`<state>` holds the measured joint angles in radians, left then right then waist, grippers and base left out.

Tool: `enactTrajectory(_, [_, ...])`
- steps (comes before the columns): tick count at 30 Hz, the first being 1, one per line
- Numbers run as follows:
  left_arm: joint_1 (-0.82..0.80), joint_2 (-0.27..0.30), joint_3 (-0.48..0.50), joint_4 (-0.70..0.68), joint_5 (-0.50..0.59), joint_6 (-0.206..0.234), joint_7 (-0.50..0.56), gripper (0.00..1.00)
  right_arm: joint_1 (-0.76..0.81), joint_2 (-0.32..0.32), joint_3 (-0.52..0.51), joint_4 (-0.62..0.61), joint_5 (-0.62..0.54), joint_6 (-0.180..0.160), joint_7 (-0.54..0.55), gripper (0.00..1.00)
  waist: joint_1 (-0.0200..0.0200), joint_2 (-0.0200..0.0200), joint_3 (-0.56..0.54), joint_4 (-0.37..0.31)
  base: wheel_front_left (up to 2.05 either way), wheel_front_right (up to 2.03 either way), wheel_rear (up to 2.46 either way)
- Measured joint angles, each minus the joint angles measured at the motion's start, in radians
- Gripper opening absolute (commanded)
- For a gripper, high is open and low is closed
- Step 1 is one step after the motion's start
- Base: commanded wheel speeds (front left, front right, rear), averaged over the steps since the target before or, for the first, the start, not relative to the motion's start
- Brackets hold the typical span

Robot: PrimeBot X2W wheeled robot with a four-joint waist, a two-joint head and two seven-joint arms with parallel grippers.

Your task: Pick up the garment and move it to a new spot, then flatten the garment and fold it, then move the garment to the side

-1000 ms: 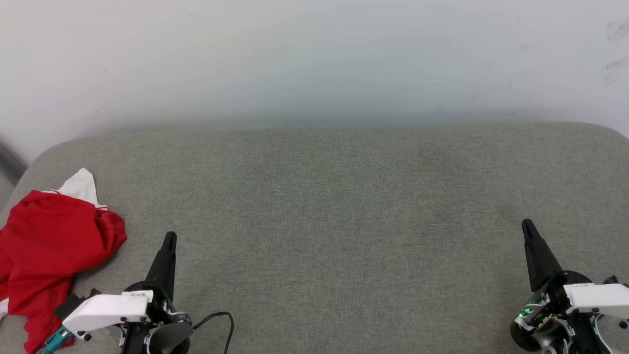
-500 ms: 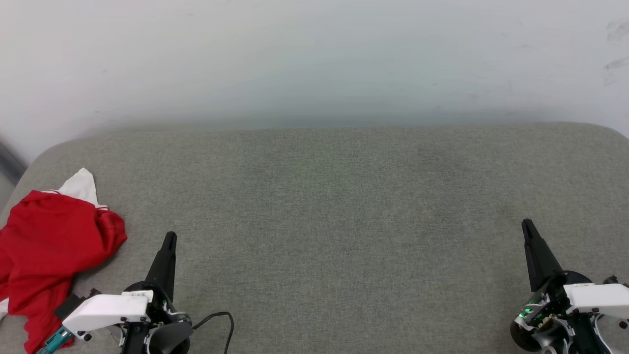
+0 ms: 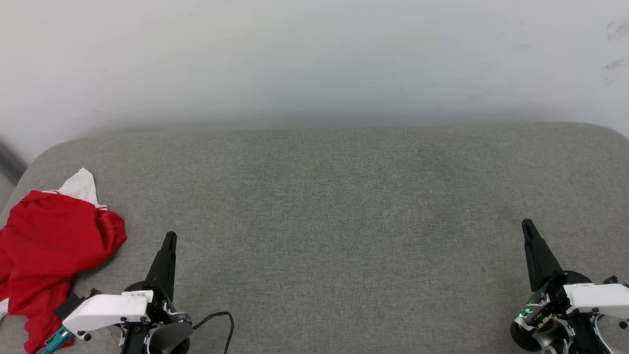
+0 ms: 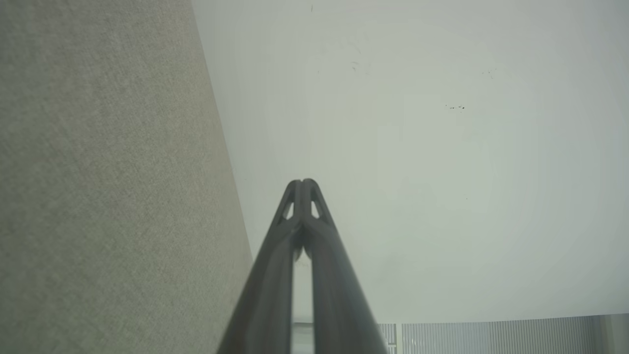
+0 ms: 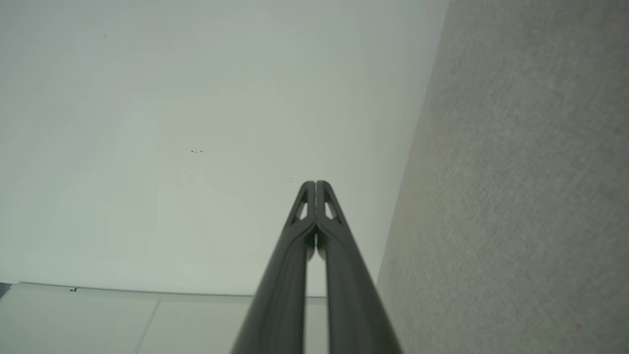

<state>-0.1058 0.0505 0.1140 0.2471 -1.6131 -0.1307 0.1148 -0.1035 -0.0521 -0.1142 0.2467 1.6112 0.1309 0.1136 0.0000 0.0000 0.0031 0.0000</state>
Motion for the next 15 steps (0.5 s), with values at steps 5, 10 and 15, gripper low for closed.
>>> enactTrajectory(5, [0.000, 0.000, 0.000, 0.000, 0.000, 0.000, 0.000, 1.00, 0.000, 0.000, 0.000, 0.000, 0.000, 0.000, 0.000, 1.00, 0.0000, 0.0000, 0.000, 0.000, 0.00, 0.00, 0.00])
enactTrajectory(10, [0.025, -0.002, -0.014, 0.026, 0.000, 0.000, -0.008, 1.00, 0.030, 0.001, 0.001, 0.021, -0.001, 0.000, -0.007, 1.00, 0.0000, 0.0000, 0.000, 0.000, 0.00, 0.00, 0.00])
enactTrajectory(15, [0.018, -0.003, -0.049, 0.012, 0.000, 0.000, -0.034, 1.00, 0.030, 0.001, 0.007, -0.006, -0.012, 0.000, -0.026, 1.00, 0.0000, 0.0000, 0.001, 0.001, 0.00, 0.00, 0.00])
